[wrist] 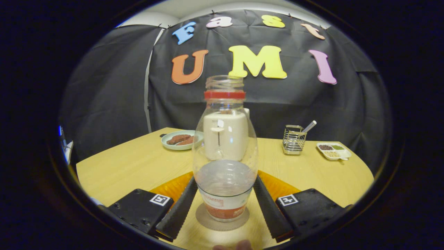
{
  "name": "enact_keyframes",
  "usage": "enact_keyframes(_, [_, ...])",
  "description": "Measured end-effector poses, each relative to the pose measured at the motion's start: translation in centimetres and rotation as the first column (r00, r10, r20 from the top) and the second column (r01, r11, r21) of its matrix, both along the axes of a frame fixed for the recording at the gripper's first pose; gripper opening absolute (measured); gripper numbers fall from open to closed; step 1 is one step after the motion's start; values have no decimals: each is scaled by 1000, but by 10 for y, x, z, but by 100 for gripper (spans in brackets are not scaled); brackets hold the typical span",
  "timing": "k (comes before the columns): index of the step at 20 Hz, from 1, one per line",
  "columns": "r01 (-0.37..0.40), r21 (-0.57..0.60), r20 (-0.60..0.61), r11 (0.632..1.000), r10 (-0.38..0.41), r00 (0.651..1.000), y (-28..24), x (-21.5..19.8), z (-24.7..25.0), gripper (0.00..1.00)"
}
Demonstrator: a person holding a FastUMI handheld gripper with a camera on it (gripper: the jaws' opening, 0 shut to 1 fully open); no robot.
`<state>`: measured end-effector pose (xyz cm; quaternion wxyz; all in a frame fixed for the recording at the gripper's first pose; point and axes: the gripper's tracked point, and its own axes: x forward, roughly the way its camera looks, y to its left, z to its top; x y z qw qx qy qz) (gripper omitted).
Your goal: Take the bottle from table, then pour the juice into the cup, finally place the bottle on the coaster
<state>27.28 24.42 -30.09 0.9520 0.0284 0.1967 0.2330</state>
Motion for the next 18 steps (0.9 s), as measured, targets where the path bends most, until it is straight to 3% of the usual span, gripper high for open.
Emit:
enact_keyframes(6, [31, 32, 63, 999, -33, 997, -15, -7, 59, 100])
enact_keyframes(11, [66, 71, 177, 995, -78, 981, -40, -29, 146, 100])
enact_keyframes(18, [253, 97, 349, 963, -271, 897, -127, -89, 278, 99])
